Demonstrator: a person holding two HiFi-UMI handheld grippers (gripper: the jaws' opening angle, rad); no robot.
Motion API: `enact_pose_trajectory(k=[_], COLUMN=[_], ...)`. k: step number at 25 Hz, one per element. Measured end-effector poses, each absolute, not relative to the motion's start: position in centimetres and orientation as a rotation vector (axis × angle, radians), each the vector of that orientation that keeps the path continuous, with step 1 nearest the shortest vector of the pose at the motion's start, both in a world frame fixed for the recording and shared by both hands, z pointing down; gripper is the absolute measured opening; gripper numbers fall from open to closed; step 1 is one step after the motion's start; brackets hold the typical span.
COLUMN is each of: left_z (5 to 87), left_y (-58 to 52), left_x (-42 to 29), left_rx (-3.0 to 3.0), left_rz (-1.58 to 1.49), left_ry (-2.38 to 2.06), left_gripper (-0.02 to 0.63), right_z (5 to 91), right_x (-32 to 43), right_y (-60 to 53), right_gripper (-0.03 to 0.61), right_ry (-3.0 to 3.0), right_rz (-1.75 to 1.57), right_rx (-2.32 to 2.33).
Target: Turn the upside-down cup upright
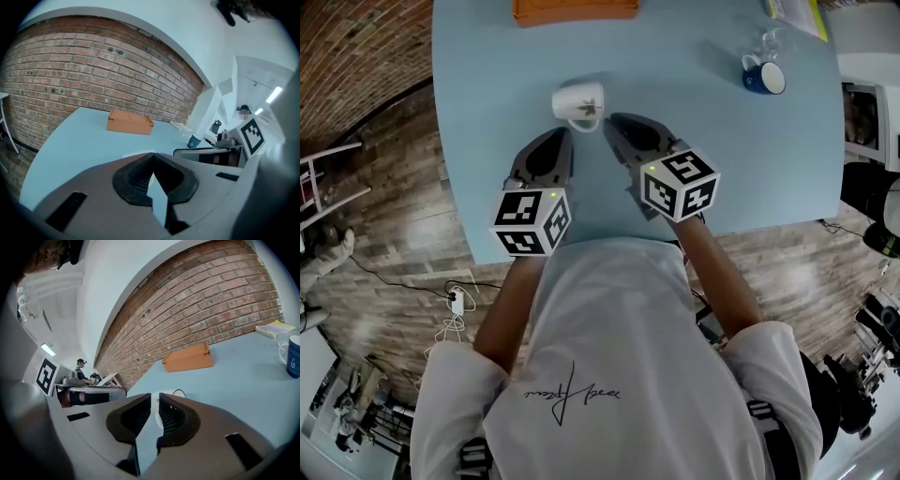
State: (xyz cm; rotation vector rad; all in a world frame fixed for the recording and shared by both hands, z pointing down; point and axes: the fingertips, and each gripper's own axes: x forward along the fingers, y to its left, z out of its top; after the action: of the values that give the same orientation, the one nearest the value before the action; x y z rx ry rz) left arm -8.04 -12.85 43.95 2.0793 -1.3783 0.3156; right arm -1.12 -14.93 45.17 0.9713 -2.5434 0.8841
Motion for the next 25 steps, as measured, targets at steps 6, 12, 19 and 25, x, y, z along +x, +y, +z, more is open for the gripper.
enact_pose_trajectory(k=[6, 12, 19, 25], left_z=[44.4, 45.0, 45.3, 45.3], left_y=[-13.0, -13.1, -13.1, -13.2], left_x=[-7.8, -7.5, -7.1, -7.4], left_rx=[2.066, 2.054, 2.042, 2.034], left_rz=[0.324, 0.337, 0.348, 0.357], left_ry=[-1.372, -1.366, -1.364, -1.370], left_gripper=[0.009, 0.009, 0.009, 0.009], right_z=[46.3, 47.5, 48.3, 49.2], right_x=[-1.3, -1.6, -1.9, -2.1], right_y=[-15.3, -15.5, -15.9, -16.2], right_gripper=[0.051, 0.058, 0.058, 0.058], right_ry=[-2.528, -2.510, -2.505, -2.485], right_rz=[0.921, 0.925, 0.966, 0.992], right_rx=[0.942, 0.916, 0.887, 0.882])
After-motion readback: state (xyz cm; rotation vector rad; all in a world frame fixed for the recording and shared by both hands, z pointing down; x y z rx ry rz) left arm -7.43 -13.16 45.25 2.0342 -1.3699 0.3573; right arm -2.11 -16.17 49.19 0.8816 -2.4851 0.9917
